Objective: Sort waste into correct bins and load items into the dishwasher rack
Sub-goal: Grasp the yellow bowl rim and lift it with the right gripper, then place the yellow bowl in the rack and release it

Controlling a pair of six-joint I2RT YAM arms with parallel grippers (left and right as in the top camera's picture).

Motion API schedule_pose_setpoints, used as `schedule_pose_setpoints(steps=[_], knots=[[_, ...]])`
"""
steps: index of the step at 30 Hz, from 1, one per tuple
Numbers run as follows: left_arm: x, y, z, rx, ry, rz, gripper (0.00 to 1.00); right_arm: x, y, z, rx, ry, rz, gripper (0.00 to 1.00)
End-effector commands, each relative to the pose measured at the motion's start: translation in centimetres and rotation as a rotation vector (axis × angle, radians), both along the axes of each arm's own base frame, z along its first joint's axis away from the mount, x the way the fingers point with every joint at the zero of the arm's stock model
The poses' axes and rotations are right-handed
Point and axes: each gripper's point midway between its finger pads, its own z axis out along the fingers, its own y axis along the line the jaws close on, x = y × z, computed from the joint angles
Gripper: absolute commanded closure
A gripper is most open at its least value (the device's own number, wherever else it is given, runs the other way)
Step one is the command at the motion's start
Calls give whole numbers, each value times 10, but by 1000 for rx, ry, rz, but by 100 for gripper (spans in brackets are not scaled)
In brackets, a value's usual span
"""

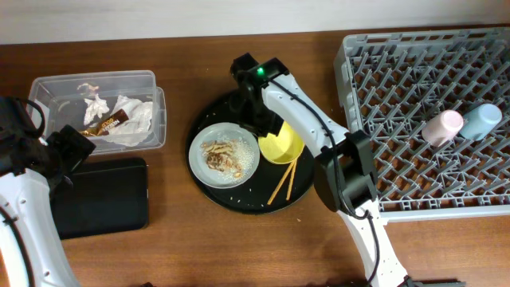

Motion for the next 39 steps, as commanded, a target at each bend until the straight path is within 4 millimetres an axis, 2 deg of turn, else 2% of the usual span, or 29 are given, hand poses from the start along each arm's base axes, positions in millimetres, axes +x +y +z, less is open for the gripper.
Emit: schedule_pose_setpoints(steps=[1,3,5,7,8,9,11,12,14,16,18,19,20,21,22,24,25,26,27,28,30,32,35,37,39], knots=[[-1,3,7,12,-16,15,1,16,-3,43,55,-67,24,96],[-1,3,7,12,-16,15,1,21,-9,86,88,-119,54,96],[-1,3,7,12,-16,15,0,25,-14,138,194,-202,149,96],[0,3,7,12,-17,15,1,32,-19,207,413,-380,340,96],[-1,3,7,12,-16,15,1,40,-40,236,483,-458,320,96],[-1,3,7,12,-16,15,1,48,-78,260,517,-520,251,96],[0,3,7,12,-17,15,1,52,-137,293,565,-616,182,96],[-1,3,7,12,-17,15,1,52,-154,301,561,-643,158,96],[-1,3,7,12,-16,15,1,42,-206,331,492,-755,122,96],[0,3,7,12,-17,15,1,24,-237,346,393,-789,76,96],[0,3,7,12,-17,15,1,3,-262,340,244,-750,52,96],[-1,3,7,12,-16,15,1,-10,-280,329,147,-697,23,96],[-1,3,7,12,-16,15,1,-27,-311,311,30,-616,-33,96],[-1,3,7,12,-17,15,1,-34,-326,302,11,-583,-47,96],[-1,3,7,12,-16,15,1,-45,-364,281,41,-530,-90,96],[-1,3,7,12,-16,15,0,-56,-393,267,150,-550,-81,96],[-1,3,7,12,-16,15,1,-61,-409,262,204,-568,-135,96],[0,3,7,12,-17,15,1,-67,-429,253,238,-605,-139,96],[-1,3,7,12,-16,15,1,-75,-447,237,247,-590,-184,96],[-1,3,7,12,-16,15,1,-73,-453,226,314,-619,-208,96],[-1,3,7,12,-16,15,1,-56,-444,222,481,-801,-85,96],[0,3,7,12,-17,15,1,-43,-442,204,583,-916,-59,96],[0,3,7,12,-17,15,1,-43,-448,189,599,-948,-66,96],[0,3,7,12,-17,15,1,-46,-456,173,580,-940,-85,96],[-1,3,7,12,-16,15,1,-49,-455,156,602,-945,-101,96]])
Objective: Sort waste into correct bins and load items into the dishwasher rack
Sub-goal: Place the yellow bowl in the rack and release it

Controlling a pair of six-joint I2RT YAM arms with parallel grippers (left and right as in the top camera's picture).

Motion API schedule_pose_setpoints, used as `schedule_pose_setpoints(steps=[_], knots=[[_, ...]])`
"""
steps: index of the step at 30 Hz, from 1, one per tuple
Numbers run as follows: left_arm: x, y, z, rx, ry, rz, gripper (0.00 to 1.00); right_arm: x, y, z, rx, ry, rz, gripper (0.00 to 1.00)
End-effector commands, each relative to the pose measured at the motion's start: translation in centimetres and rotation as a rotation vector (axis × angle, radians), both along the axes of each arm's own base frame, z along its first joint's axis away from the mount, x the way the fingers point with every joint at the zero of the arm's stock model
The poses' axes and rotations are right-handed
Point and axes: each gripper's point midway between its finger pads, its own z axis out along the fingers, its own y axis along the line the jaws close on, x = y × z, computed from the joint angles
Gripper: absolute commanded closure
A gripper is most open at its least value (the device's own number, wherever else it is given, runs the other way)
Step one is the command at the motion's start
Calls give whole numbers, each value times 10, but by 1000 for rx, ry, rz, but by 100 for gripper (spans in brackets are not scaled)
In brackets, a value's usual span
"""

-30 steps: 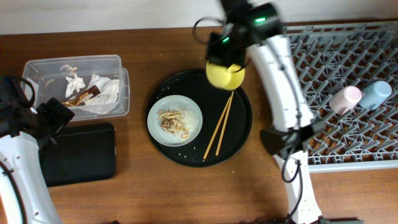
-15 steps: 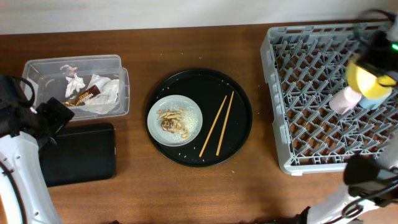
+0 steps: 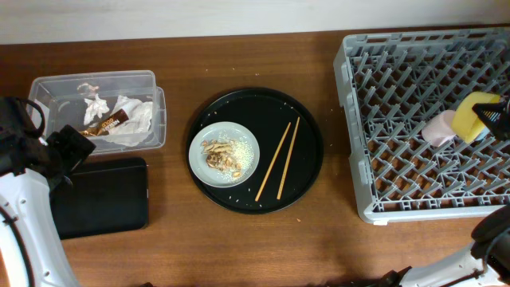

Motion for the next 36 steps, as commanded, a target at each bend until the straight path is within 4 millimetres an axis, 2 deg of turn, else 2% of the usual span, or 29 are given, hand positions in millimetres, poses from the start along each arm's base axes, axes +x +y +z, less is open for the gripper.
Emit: schedule_pose_setpoints(steps=[1,4,9,12,15,25,28,33,34,36], knots=[[-1,3,6,12,-16,15,0,-4,6,-13,59,-48,7,96],[-1,3,6,12,-16,15,1,-14,5,-26,122,-25,-24,96],[0,3,7,12,-17,16,1,-52,-22,-30,243,50,-169,96],[0,3,7,12,-17,15,1,-68,-28,-32,287,91,-216,96],[-1,3,6,12,-16,16,1,-87,-35,-45,282,189,-260,96],[0,3,7,12,-17,15,1,-96,-30,-43,344,227,-276,95],[0,3,7,12,-17,15,1,-102,-23,-45,370,274,-275,83],[0,3,7,12,-17,15,1,-107,-17,-44,381,311,-272,81],[0,3,7,12,-17,15,1,-108,-16,-42,362,315,-272,75],[-1,3,6,12,-16,15,1,-111,-11,-17,282,269,-278,74]])
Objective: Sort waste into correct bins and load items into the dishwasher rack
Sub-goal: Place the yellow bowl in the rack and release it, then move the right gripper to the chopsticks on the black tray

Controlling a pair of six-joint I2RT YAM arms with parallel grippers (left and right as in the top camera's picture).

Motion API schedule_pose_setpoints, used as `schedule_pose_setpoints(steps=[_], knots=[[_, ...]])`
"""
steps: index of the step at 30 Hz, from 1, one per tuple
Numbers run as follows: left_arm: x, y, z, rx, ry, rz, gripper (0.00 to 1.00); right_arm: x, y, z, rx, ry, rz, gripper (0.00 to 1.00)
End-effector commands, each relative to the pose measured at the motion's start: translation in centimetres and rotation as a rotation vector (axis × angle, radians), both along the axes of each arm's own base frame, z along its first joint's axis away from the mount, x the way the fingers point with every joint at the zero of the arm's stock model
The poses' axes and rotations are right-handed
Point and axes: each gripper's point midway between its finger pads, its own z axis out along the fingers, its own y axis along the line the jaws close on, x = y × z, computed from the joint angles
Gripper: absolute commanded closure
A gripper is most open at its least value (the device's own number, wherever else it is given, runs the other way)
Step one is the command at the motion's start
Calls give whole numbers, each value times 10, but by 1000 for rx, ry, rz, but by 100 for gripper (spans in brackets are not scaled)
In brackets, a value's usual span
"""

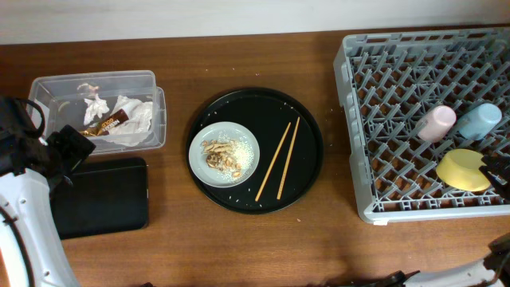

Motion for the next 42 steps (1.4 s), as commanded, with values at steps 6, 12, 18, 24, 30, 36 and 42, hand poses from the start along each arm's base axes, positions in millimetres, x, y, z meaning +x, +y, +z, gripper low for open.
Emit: schedule_pose_setpoints(steps=[6,12,18,24,30,36,42], knots=[[-1,3,6,11,-16,15,1,-11,-24,26,-330,114,-84,96],[-1,3,6,12,-16,15,1,24,-12,-18,-603,496,-39,96],[-1,3,6,11,-16,15,1,24,-22,-63,-637,691,-44,96],[-1,3,6,11,-16,15,1,8,-13,-48,-588,767,-83,96],[-1,3,6,12,-16,16,1,7,52,78,-578,350,-140,96],[-1,3,6,11,-16,15,1,14,201,132,-557,-95,408,22],[-1,3,6,11,-16,15,1,36,331,62,-848,181,666,21]])
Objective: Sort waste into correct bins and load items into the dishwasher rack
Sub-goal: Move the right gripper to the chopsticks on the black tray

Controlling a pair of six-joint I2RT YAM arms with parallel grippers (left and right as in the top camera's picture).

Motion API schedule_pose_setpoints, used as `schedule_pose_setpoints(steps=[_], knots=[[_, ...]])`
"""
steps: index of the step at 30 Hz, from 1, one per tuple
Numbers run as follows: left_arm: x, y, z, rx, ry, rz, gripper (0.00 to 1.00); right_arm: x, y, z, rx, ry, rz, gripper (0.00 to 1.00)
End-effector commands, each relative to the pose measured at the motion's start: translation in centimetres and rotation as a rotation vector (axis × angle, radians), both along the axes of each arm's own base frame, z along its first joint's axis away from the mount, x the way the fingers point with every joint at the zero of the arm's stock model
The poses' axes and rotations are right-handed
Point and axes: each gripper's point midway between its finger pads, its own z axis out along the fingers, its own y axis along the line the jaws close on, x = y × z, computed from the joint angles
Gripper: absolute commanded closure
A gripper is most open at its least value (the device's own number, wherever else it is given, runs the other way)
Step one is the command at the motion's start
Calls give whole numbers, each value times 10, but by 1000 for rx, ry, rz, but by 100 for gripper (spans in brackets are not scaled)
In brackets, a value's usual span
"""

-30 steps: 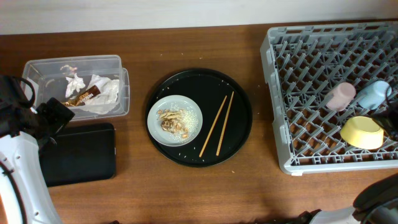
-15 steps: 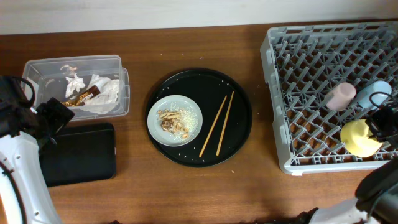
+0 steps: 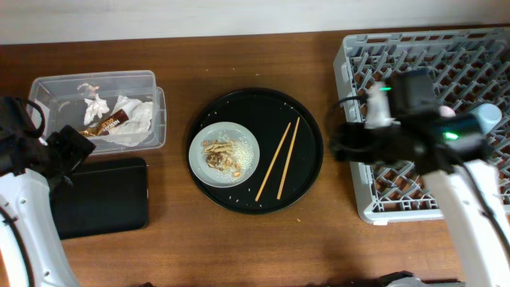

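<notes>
On the black round tray (image 3: pixel 255 100) a white plate (image 3: pixel 249 156) holds food scraps, with two chopsticks (image 3: pixel 279 159) lying beside it. My right gripper (image 3: pixel 341 140) is over the left edge of the grey dishwasher rack (image 3: pixel 414 48), pointing at the tray; it is blurred and nothing shows between its fingers. A blue cup (image 3: pixel 488 118) peeks out behind that arm, which hides the pink cup and the yellow bowl. My left gripper (image 3: pixel 72 147) hangs at the far left between the two bins.
A clear bin (image 3: pixel 48 86) at the back left holds tissues and a wrapper. A black bin (image 3: pixel 100 195) lies in front of it. Crumbs dot the tray and the wood near its front rim.
The right arm was at the frame's right edge beside the yellow bowl in the rack. Now it reaches left across the rack to the tray's side and covers the bowl.
My right gripper was at the yellow bowl on the tray. Then it held the bowl over the rack's right side by the cups. Then the bowl lay in the rack's front right corner. Now the arm is back at the tray side. The left arm stayed still.
</notes>
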Motion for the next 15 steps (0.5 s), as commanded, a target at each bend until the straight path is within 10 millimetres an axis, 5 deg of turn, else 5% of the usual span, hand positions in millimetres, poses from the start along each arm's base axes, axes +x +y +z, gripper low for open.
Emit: schedule_pose_setpoints(steps=[1,3,5,7,15], knots=[[0,3,7,12,-17,15,1,31,45,-52,-78,113,-54,21],[0,3,7,11,-17,15,1,44,67,-97,-114,203,-32,21],[0,3,7,12,-17,15,1,55,82,-162,-162,330,-22,22],[0,3,7,12,-17,15,1,56,86,-197,-185,398,-42,27],[0,3,7,12,-17,15,0,77,81,-235,-222,382,-221,43]])
